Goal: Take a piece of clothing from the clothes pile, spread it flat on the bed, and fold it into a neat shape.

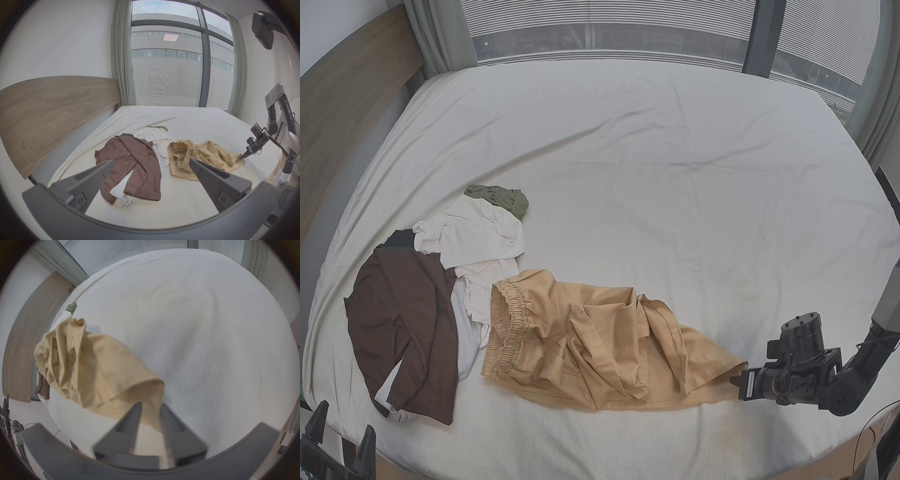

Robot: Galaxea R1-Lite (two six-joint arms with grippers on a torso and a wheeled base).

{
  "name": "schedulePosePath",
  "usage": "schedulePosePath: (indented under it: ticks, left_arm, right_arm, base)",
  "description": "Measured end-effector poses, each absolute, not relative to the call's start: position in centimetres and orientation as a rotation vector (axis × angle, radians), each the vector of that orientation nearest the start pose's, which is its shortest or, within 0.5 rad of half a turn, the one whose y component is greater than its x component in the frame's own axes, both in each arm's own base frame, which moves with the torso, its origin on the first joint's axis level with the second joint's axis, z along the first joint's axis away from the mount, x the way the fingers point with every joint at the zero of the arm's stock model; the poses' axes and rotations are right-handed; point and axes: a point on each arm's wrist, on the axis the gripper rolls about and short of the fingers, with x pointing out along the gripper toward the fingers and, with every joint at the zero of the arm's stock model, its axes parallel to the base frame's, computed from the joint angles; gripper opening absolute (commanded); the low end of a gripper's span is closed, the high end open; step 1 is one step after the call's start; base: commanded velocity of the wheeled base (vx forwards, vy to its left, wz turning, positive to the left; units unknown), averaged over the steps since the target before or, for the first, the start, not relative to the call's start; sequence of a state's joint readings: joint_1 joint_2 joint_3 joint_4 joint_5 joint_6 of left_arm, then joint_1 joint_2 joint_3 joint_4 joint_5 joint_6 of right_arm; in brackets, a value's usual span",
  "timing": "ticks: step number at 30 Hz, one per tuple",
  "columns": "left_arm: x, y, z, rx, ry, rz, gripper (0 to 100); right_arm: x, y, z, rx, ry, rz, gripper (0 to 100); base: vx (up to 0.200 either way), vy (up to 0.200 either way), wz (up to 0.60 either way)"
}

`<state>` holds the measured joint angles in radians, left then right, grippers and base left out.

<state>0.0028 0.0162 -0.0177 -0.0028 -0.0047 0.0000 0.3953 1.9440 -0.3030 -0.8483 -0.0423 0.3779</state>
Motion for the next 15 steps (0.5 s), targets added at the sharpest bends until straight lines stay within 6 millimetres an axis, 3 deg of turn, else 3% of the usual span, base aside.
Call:
schedulePosePath:
  ticks: [7,15]
  left_arm:
    - [-2.3,0.0,8.1,0.002,-0.004,-0.003,100]
    - [-2.3,0.0,8.1,0.005,-0.004,-0.007,100]
  right_arm:
    - [21.8,9.1,4.2,0.2,0.742,0.21,100]
    - [19.5,9.7,8.0,0.232,0.565,0.317,100]
  base:
    - [0.0,0.0,0.0]
    - [0.0,0.0,0.0]
